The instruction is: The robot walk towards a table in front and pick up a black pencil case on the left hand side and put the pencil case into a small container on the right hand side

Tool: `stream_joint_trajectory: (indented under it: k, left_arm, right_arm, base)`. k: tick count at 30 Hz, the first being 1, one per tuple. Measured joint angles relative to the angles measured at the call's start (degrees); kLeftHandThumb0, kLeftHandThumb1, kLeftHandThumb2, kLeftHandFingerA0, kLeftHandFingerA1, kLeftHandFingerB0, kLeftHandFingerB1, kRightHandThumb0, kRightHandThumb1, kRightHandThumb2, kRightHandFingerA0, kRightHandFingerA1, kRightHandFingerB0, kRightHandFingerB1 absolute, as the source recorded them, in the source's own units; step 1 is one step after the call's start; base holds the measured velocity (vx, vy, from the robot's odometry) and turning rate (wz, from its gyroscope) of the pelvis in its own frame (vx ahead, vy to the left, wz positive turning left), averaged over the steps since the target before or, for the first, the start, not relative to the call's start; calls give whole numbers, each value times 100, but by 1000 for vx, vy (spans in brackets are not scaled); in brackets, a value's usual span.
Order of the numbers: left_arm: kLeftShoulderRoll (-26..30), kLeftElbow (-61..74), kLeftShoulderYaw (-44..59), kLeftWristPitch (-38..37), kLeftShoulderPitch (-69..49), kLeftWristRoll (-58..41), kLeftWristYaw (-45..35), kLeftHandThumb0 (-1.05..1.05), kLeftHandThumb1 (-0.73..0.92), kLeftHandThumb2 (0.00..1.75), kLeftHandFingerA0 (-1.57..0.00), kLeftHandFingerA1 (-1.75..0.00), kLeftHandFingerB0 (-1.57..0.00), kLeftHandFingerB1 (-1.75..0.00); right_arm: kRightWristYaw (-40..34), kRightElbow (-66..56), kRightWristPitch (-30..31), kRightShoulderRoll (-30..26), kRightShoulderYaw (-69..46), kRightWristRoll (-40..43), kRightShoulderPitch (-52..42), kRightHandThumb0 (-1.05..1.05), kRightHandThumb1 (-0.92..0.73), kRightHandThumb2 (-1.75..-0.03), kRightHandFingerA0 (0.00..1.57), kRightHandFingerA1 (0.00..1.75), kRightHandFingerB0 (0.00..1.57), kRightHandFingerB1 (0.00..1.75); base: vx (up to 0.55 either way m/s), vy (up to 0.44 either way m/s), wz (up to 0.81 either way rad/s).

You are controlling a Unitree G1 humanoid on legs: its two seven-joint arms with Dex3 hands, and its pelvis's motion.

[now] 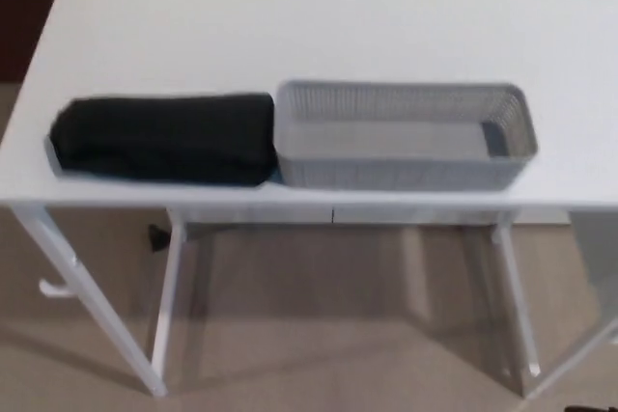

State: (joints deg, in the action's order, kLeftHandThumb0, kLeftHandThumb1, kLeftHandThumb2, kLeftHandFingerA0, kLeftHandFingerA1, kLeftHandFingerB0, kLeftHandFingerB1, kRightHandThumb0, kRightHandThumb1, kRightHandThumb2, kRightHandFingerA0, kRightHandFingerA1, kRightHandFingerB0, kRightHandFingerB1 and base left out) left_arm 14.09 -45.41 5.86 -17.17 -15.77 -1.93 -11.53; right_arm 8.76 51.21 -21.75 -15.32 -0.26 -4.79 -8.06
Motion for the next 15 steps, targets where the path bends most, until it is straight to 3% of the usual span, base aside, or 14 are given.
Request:
stream_joint_trajectory:
  k: [6,15]
  left_arm:
    - [1,17,-4,1,-93,3,-5,-39,66,62,-29,-32,-17,-28]
    - [-40,135,-27,11,-179,0,-31,-40,66,61,-29,-33,-17,-28]
  right_arm:
    - [4,40,0,1,3,-16,-47,-41,-65,-59,49,43,33,37]
    - [-29,56,-31,-80,68,-98,-80,-38,-65,-59,49,44,35,37]
  base:
    - [133,-22,7]
    - [98,-159,2]
